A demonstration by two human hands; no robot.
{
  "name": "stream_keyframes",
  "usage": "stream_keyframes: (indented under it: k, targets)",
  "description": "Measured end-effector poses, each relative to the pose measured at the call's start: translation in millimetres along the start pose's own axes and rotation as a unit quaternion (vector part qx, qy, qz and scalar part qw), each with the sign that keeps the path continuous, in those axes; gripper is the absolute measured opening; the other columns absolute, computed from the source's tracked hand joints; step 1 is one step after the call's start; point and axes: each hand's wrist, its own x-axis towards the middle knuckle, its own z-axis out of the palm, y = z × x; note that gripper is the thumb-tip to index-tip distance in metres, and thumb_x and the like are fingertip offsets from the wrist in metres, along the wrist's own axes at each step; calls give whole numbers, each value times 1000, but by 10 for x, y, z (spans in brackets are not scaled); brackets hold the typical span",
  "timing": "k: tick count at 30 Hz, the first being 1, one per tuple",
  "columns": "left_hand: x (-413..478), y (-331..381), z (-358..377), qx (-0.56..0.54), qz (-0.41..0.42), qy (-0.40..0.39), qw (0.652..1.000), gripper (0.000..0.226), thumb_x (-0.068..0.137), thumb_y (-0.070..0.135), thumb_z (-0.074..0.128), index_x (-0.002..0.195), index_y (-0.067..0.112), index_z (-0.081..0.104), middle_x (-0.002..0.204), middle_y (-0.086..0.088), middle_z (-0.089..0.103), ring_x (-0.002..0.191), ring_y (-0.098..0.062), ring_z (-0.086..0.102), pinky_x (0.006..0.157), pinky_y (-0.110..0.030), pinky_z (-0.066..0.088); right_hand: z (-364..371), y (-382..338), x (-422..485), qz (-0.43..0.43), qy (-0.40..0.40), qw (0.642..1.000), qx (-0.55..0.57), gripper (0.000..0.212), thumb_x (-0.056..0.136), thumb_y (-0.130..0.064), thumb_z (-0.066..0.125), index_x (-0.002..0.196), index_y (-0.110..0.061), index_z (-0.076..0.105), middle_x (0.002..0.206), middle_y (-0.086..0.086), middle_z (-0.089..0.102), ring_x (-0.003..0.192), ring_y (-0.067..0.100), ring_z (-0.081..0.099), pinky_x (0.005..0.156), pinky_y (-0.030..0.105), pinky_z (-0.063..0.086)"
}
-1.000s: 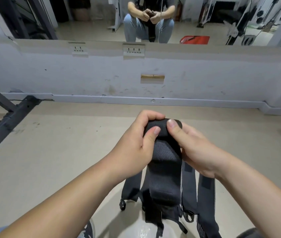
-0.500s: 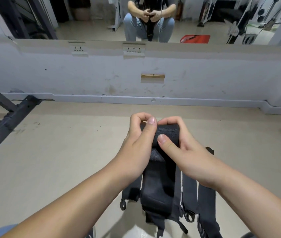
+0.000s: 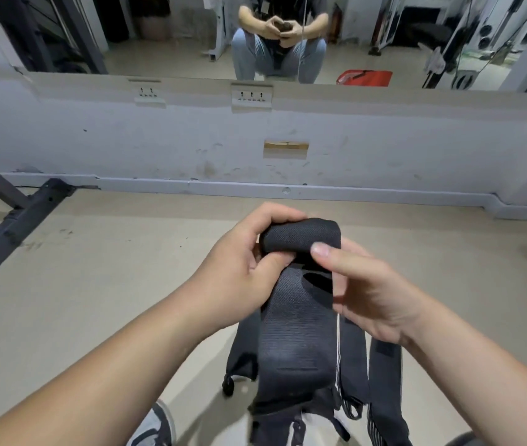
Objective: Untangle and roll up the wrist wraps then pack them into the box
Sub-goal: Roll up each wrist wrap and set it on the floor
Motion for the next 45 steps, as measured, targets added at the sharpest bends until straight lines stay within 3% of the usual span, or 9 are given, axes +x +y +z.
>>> stream_keyframes:
  k: [3,7,13,16,21,27,34,39,45]
  targets:
    - [-6,-36,35,66,45,61,995,45,88,-1,66,113,37,70,116,-3,65,110,-15,67,97,-32,54,28,41,51,17,42,999,-29,57,99,-49,60,135,-6,65,130,20,72,115,30,70,95,44,54]
    - [5,29,66,-38,-53,51,997,46,74,6,63,103,39,75,125,-9,65,108,-19,69,94,-41,54,4,44,59,-32,67,997,-11,41,96,-25,58,131,-4,61,108,10,77,90,17,75,72,28,60]
    - [89,-15,34,-74,-231,-14,970,49,98,67,54,128,30,68,120,-4,78,108,-31,74,102,-59,53,-135,95,96,-95,75,987,-109,40,90,7,72,124,-13,64,108,0,73,100,13,68,88,25,56]
    - [83,-44,65,-55,-224,-25,973,55,95,62,55,130,20,64,121,-11,76,109,-30,74,101,-65,52,-124,124,90,-107,98,976,-164,47,92,16,66,124,-19,66,110,-2,73,101,10,69,90,25,56]
    - [62,-86,97,7,-141,20,990,29,106,41,56,131,27,51,116,1,73,110,-15,71,100,-46,57,-26,118,87,-37,94,991,-88,64,85,-11,68,139,-43,54,124,5,71,108,19,69,99,39,56]
    - [26,-115,136,191,57,-4,980,41,100,10,64,134,27,48,130,1,55,122,-5,54,104,-16,40,7,-43,53,72,53,995,42,43,102,-44,55,132,-16,66,121,12,76,107,23,76,81,32,62]
    - [69,-12,163,-145,-185,5,972,49,81,37,77,127,39,60,118,8,73,105,-8,72,95,-34,56,-115,47,117,-37,89,995,28,38,87,-9,73,123,-16,61,104,14,71,92,27,72,80,35,63]
    - [90,15,163,-96,-229,22,968,33,103,44,62,126,21,62,115,-4,78,104,-23,77,93,-53,62,-138,56,90,-29,92,995,-16,49,84,-1,78,127,-22,65,114,13,69,102,29,69,89,43,62]
    - [74,-3,109,12,-145,31,989,28,103,28,65,129,25,53,93,11,72,70,5,66,66,-16,52,-125,68,127,61,124,990,-7,40,91,3,71,130,-6,67,124,25,72,110,39,73,103,58,55]
